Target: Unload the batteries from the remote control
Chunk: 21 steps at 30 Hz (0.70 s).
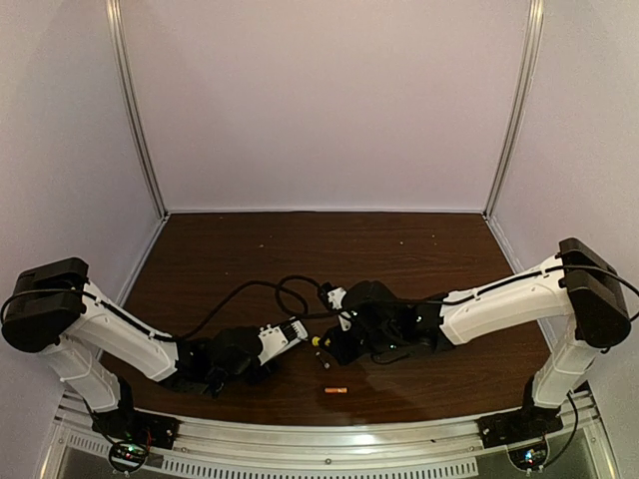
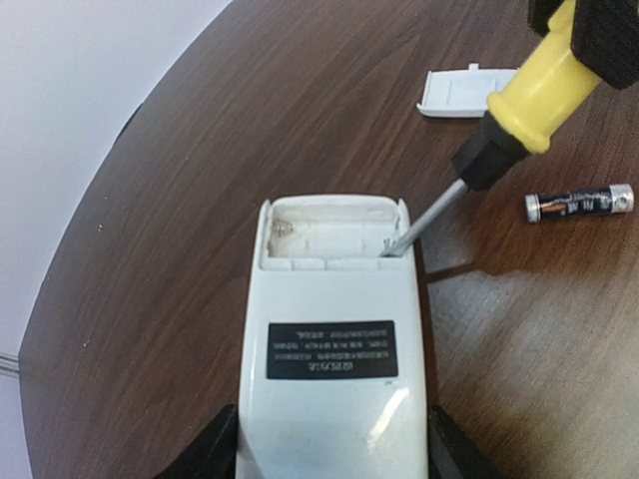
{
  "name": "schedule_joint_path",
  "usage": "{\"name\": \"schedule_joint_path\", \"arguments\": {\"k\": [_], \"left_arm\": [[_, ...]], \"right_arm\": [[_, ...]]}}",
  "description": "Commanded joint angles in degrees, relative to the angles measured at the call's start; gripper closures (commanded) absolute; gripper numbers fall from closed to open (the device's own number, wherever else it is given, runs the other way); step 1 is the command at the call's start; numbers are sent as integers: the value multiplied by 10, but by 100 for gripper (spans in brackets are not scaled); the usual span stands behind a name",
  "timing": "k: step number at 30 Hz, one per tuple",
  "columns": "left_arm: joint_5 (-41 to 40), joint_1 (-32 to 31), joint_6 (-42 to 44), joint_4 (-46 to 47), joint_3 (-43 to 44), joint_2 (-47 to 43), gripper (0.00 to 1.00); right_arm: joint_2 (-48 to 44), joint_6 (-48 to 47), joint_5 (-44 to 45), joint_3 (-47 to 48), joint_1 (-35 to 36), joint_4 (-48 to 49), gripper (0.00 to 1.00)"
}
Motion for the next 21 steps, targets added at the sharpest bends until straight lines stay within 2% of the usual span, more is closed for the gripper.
{"name": "schedule_joint_path", "arguments": {"k": [1,12,21], "left_arm": [[-13,0,-2,46,5,-7,100],[-32,0,-16,33,4,-24,100],[-95,5,-87,-9,-1,-71,100]], "right_arm": [[-21,1,0,-17,2,-15,100],[-106,9,66,-57,3,-18,100],[-173,14,185,-103,3,-22,100]]}}
